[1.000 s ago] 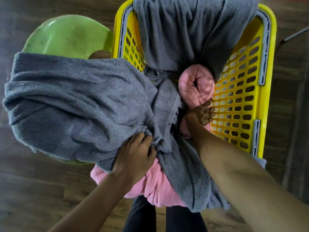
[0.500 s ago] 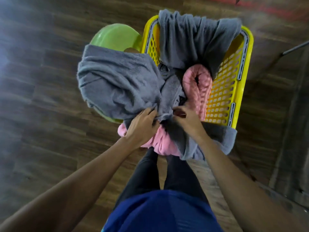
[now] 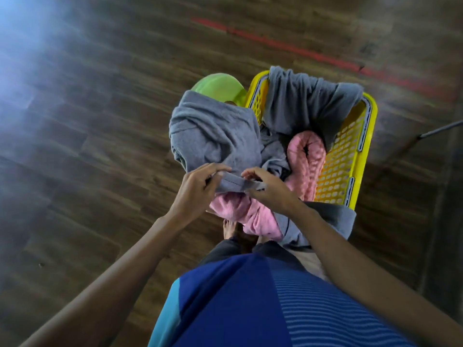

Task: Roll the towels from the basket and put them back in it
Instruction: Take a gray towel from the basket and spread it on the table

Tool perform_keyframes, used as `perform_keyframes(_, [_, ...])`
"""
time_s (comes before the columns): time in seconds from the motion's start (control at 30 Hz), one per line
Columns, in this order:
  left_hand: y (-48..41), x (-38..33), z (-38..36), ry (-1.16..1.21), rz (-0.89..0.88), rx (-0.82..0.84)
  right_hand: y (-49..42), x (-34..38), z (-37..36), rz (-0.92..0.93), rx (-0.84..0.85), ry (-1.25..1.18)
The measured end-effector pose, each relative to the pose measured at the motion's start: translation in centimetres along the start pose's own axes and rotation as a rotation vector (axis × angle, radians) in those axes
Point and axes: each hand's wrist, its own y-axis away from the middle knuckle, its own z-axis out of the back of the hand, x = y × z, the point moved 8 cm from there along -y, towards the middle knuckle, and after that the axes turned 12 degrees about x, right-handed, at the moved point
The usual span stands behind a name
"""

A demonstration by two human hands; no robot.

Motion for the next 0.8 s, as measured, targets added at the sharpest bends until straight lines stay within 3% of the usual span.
perform_keyframes(0.1, [0.0, -1.5, 2.5, 0.044, -0.019, -0.070, -0.4, 0.7, -0.1, 0.020, 0.029, 0.089])
perform_keyframes(0.2, [-0.2, -2.3, 4.1, 0.041, -0.009, -0.102, 0.1, 1.7, 1.9, 0.023, -0.110, 0.020])
perform_keyframes(0.3, [-1.3, -3.2, 3.8, -0.009, -0.013, -0.015, 0.3, 4.8, 3.1, 0.129, -0.167, -0.055])
perform_keyframes(0.47, [-3.8, -4.2, 3.1, -0.088, -0.001, 0.112, 0.6, 12.0, 5.2, 0.300, -0.212, 0.203])
perform_keyframes(0.7, [-5.5, -5.4, 4.6, -0.296, 0.035, 0.287, 1.6, 13.7, 6.9, 0.299, -0.275, 0.241])
perform_keyframes(0.8, [-5.2, -5.5, 5.4, -0.264, -0.008, 0.268, 2.0, 14.6, 7.4, 0.287, -0.234, 0.276])
